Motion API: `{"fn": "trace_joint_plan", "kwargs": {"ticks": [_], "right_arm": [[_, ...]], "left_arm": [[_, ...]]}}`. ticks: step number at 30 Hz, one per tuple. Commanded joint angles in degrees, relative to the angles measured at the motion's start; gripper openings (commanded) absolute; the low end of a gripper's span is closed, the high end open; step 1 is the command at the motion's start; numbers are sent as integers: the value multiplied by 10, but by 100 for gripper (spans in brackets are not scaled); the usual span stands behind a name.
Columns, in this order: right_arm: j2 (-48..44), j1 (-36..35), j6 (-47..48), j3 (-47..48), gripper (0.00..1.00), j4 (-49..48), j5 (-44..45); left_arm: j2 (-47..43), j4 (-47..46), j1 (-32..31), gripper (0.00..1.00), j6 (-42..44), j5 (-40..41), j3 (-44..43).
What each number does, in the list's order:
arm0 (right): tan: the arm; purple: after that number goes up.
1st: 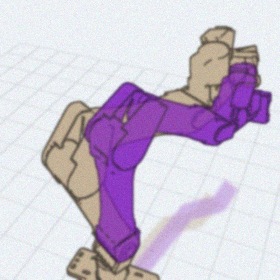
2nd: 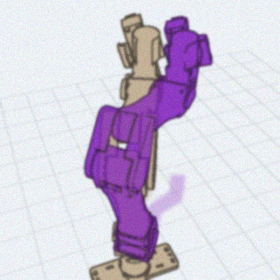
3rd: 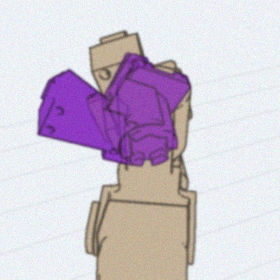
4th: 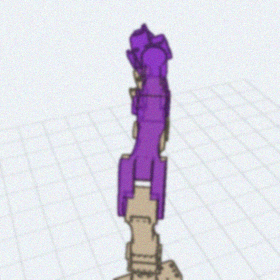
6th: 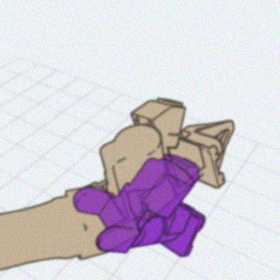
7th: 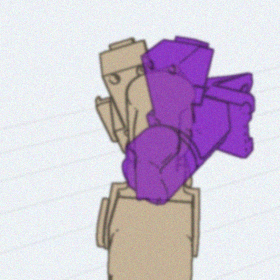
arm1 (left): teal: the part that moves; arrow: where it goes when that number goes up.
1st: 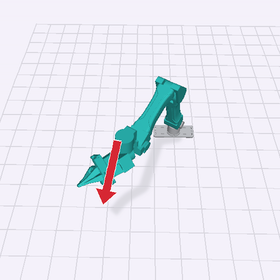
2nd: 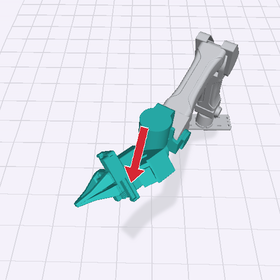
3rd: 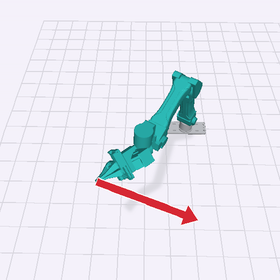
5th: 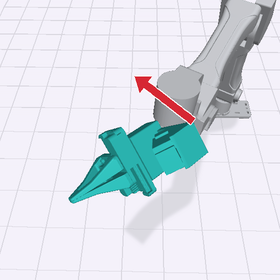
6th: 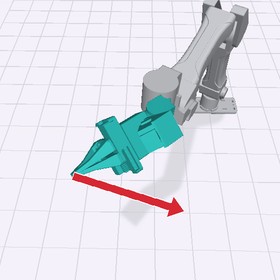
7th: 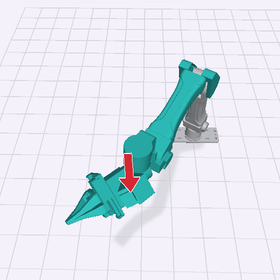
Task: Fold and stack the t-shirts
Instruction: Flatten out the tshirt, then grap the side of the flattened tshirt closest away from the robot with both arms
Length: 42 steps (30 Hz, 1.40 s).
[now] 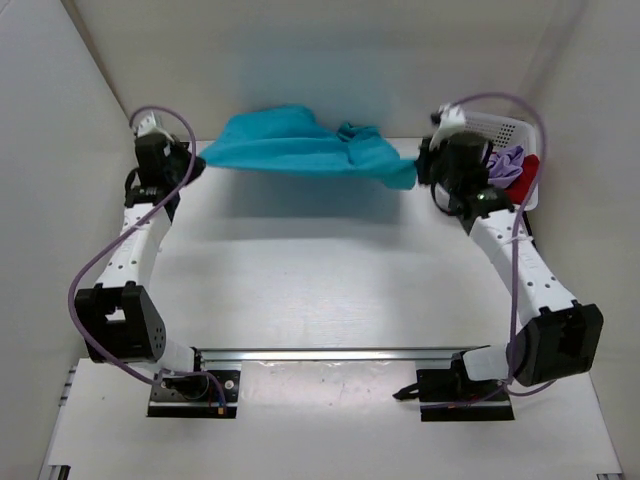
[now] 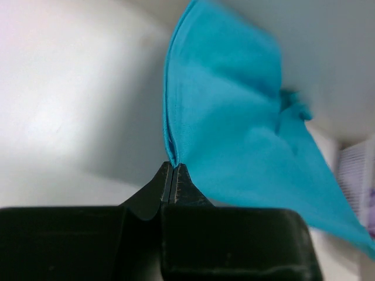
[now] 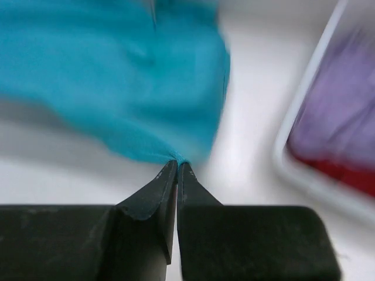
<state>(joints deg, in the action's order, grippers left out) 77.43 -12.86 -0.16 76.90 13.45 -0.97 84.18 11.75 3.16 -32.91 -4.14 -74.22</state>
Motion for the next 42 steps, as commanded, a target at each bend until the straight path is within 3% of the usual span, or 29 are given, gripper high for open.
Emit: {"fn": "trace_joint_plan", "kwargs": {"ticks": [1, 5, 8, 17, 20, 23, 29, 42], "right_arm": [[-78, 9, -57, -148, 0, -26, -3], [-134, -8, -108, -291, 0, -5, -14], [-177, -22, -154, -364, 0, 35, -23], [-372, -151, -336, -487, 0, 187, -7], [-403, -183, -363, -509, 0, 202, -8], [-369, -131, -329, -503, 0, 174, -32], [-234, -9, -213, -400, 0, 98, -73], [64, 8, -141, -159, 0, 3, -40]], "left_arm": [[-67, -15, -2, 0, 28, 54, 92], [-132, -15, -4, 0, 20, 84, 243], [-180, -23, 30, 0, -9, 37, 350], [-269, 71, 33, 0, 20, -47, 434], [-313, 94, 24, 0, 47, 3, 455], [-308, 74, 29, 0, 31, -9, 456], [-242, 31, 27, 0, -22, -17, 407], [-72, -53, 28, 0, -90, 11, 335]]}}
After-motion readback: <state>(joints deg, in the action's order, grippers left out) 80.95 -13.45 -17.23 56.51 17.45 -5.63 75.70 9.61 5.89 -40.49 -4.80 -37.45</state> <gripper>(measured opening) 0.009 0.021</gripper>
